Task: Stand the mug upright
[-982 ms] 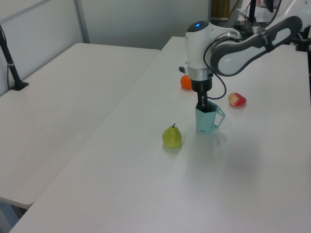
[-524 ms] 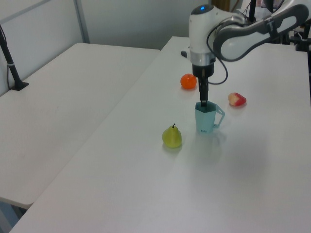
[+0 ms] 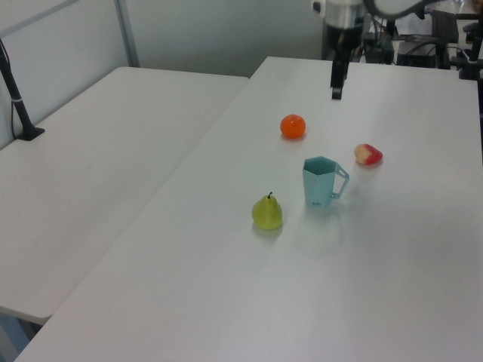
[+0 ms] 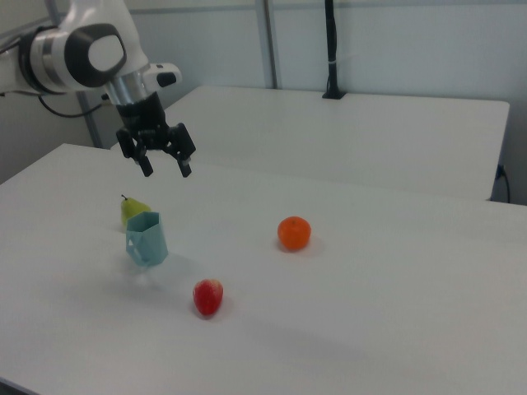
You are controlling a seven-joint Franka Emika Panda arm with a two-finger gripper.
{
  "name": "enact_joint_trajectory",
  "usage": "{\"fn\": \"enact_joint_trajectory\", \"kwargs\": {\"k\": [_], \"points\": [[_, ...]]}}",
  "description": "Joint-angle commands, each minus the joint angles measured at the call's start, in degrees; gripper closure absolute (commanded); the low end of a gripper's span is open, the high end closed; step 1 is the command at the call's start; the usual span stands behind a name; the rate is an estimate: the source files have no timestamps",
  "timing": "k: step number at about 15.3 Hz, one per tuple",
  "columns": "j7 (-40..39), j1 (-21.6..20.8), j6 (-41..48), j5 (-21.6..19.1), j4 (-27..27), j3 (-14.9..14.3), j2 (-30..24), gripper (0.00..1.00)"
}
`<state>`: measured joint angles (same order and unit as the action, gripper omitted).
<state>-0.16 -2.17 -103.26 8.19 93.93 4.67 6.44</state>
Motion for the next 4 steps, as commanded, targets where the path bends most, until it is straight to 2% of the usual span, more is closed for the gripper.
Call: {"fn": "enact_joint_trajectory", "kwargs": {"k": [1, 4], "points": [[1.57, 1.73, 2.71, -3.00, 2.14, -0.01, -4.59, 0.00], [1.57, 1.91, 2.89, -3.18, 1.96, -0.01, -4.59, 0.00]]}}
